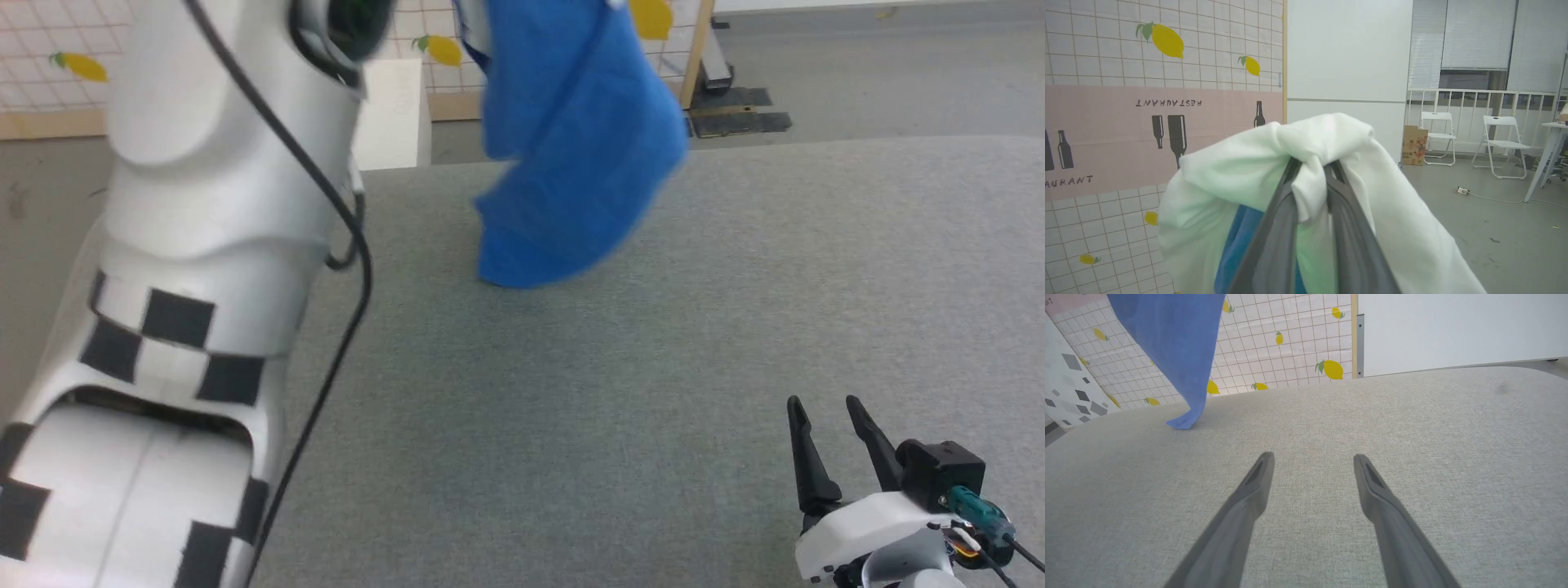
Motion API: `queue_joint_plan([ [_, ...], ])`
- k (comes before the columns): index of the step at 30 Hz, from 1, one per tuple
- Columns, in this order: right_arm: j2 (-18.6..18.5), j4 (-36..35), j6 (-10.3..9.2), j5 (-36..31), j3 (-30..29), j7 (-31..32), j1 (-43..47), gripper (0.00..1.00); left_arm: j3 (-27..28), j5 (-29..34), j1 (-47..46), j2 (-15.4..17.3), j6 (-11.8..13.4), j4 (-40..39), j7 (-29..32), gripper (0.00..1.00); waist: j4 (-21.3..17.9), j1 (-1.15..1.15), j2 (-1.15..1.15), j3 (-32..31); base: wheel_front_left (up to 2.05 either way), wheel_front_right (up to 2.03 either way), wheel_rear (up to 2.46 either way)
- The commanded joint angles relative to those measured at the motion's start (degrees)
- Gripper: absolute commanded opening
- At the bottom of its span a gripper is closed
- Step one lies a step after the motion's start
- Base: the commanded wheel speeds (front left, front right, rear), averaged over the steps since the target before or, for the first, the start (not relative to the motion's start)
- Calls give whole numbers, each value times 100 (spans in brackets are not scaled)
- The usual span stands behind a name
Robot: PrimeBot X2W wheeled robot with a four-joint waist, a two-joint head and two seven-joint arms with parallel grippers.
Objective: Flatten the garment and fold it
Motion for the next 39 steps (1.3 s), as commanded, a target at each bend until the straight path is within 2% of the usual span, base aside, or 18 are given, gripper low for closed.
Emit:
queue_joint_plan([
  [1,2,18,-10,24,3,-63,-8,100,-135,-56,279,-28,-39,6,43,0,-119,0,-1,-90,0,0,0],
  [6,2,15,-10,45,-31,-65,85,100,-810,-183,1383,-123,-39,155,82,0,-146,0,-1,-167,0,0,0],
  [11,2,-19,-10,63,-34,-64,222,100,-1532,-204,2812,-165,-15,752,294,0,-187,0,-1,-205,0,0,0],
  [16,2,-41,-10,109,-214,-63,313,100,-2244,-9,3933,-160,113,1382,858,0,-184,0,-1,-252,0,0,0],
  [20,2,-22,-10,122,-313,-73,366,100,-2603,-147,4603,-176,76,1588,1450,0,-146,0,-1,-336,0,0,0],
  [23,2,-28,-10,113,-360,-56,386,100,-2531,-392,4782,-182,74,1450,1648,0,-112,0,-1,-385,0,0,0],
  [24,2,-40,-10,115,-381,-54,380,100,-2379,-539,4771,-180,96,1315,1623,15,-94,0,-1,-405,0,0,0],
  [25,2,-46,-10,114,-406,-56,378,100,-2222,-678,4755,-178,115,1174,1567,100,-81,0,-1,-434,0,0,0],
  [29,2,-97,-10,101,-562,-28,346,100,-1285,-1478,4635,-171,235,303,1250,100,-6,0,-1,-503,0,0,0],
  [33,2,-168,-10,98,-616,72,282,100,-428,-1839,4477,69,417,-656,687,100,59,0,-1,-566,0,0,0],
  [35,2,-212,-10,95,-628,120,249,100,-97,-1751,4464,277,536,-1019,275,100,87,0,-1,-579,0,0,0],
  [39,2,-275,-10,114,-627,224,143,100,194,-1005,4626,841,787,-1372,-673,100,135,0,-1,-545,0,0,0],
])
